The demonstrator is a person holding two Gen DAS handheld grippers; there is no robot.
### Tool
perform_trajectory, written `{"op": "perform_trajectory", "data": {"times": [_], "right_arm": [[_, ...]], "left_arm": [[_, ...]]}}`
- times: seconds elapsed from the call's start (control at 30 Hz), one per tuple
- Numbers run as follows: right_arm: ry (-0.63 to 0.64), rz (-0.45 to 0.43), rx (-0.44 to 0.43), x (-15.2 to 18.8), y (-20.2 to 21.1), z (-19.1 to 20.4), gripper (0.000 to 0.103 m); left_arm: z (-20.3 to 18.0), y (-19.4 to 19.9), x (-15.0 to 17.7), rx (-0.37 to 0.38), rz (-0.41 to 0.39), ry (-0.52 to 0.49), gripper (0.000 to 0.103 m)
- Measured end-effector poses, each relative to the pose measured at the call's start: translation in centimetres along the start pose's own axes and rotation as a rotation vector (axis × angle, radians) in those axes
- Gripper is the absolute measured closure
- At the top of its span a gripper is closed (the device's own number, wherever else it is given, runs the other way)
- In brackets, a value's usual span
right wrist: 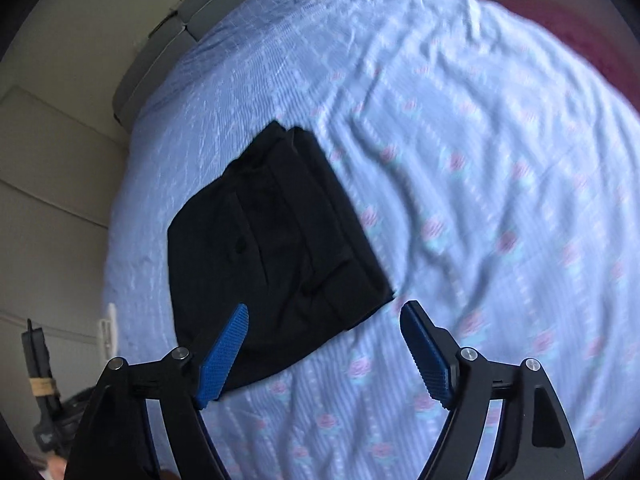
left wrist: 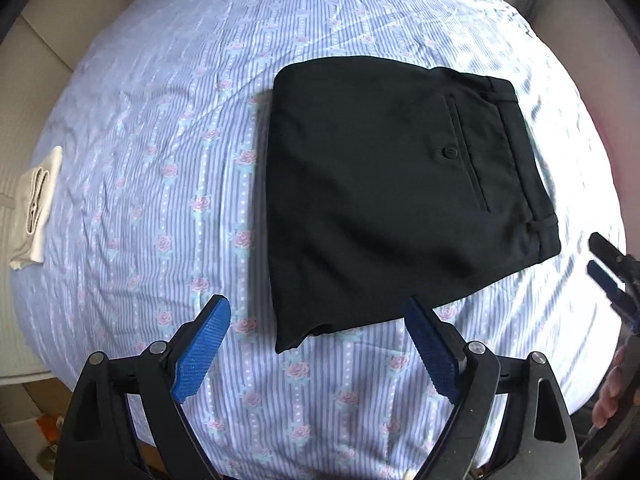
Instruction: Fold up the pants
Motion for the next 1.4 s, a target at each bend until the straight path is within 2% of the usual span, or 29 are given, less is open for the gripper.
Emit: {"op": "perform_trajectory", "data": {"times": [0.33,0.4,0.63,0.77,0.9,1.0,1.07,1.1,1.13,1.2,1.27,1.4], "right_arm": [[-0.184,-0.01,-0.159,3.2,-6.7,-1.4,0.023],[-0.198,-0.022,-0.162,3.7,-7.6,-1.8,0.023],[-0.24,-0.219,-0.25,3.4,-8.2,-2.6,0.016],[-0.211,-0.276,-0.224,2.1,-8.6,-2.1,0.006],[-0.124,-0.287,-0.131,0.2,-9.9,-1.5,0.001],[-0.074,-0.264,-0.062,-0.4,-10.4,-1.1,0.001],[-0.077,-0.243,-0.026,-0.5,-10.2,-1.1,0.007],[-0.1,-0.238,0.003,-0.5,-9.9,-1.5,0.022],[-0.13,-0.227,0.012,-0.3,-9.6,-2.1,0.033],[-0.202,-0.223,-0.019,-0.2,-9.2,-2.7,0.042],[-0.227,-0.193,-0.005,-0.2,-9.0,-2.7,0.048],[-0.091,-0.15,0.177,-0.9,-8.0,-0.5,0.057]], "left_arm": [[-6.4,-2.1,0.6,0.019,-0.008,-0.19,0.014],[-7.4,-2.3,0.6,0.021,-0.024,-0.235,0.014],[-8.9,-3.7,0.4,0.039,-0.058,-0.284,0.014],[-8.7,-5.3,0.4,0.049,-0.06,-0.274,0.014],[-8.2,-6.6,0.4,0.063,-0.04,-0.234,0.014],[-8.0,-6.9,0.0,0.093,-0.045,-0.211,0.014],[-7.6,-6.8,-0.5,0.108,-0.06,-0.205,0.014],[-7.2,-6.7,-0.9,0.117,-0.071,-0.202,0.014],[-6.8,-6.5,-1.4,0.125,-0.081,-0.198,0.014],[-6.0,-6.3,-2.4,0.16,-0.094,-0.192,0.014],[-5.0,-6.2,-3.2,0.17,-0.109,-0.193,0.014],[-2.8,-7.0,-4.9,0.191,-0.097,-0.177,0.014]]}}
Point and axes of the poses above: each gripper's, at about its wrist camera, not at the fingertips, and y roughly against the way its jaws point, z to its left, x to its underside, the point moved 9 cm from there along -y, roughly the way its jaws point, and after that the axes turned 14 degrees about y, right-handed, at the moved point
